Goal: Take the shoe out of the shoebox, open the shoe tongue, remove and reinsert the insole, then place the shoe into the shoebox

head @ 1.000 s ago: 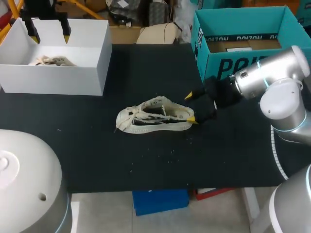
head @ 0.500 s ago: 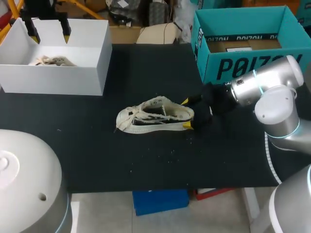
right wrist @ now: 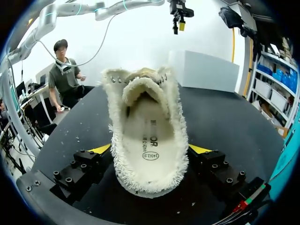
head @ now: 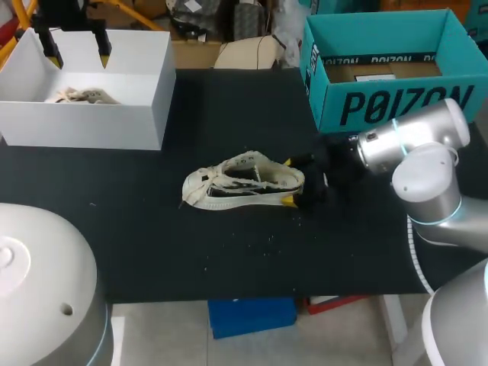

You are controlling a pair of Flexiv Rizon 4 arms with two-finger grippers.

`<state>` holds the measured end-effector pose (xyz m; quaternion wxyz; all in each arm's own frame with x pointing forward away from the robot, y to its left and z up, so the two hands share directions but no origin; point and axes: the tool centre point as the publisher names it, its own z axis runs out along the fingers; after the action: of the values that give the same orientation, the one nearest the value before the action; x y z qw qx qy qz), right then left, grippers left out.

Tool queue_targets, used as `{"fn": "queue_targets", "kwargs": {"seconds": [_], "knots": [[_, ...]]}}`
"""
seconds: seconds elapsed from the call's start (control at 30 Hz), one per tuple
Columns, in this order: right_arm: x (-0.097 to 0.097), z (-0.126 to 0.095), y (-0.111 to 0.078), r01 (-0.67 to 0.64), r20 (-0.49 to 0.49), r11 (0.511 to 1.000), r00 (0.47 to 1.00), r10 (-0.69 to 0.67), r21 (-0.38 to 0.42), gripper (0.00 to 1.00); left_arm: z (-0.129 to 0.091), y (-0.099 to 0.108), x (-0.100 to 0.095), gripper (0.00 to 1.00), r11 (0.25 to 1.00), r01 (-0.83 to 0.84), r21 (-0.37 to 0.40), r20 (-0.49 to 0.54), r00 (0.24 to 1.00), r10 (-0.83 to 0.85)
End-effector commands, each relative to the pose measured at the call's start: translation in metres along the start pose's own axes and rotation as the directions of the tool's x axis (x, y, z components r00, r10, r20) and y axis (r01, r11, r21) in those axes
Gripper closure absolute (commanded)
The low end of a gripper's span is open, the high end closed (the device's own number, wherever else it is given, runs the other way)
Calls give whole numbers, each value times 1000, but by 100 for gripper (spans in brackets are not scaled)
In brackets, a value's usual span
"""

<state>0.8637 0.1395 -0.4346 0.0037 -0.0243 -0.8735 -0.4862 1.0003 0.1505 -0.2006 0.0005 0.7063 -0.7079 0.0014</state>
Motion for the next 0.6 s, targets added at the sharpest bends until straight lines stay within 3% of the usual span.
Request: {"fn": "queue_targets", "kwargs": {"seconds": [0.03,0.6], "knots": [[-4,6,-1,-1,-9,1000,1000,1,0,0,0,0,0,0,1000,1,-1,1,1000,-1],[0,5,-11,-32,-9,999,999,32,-7,0,0,0,0,0,1000,1,-1,1,1000,-1]]}}
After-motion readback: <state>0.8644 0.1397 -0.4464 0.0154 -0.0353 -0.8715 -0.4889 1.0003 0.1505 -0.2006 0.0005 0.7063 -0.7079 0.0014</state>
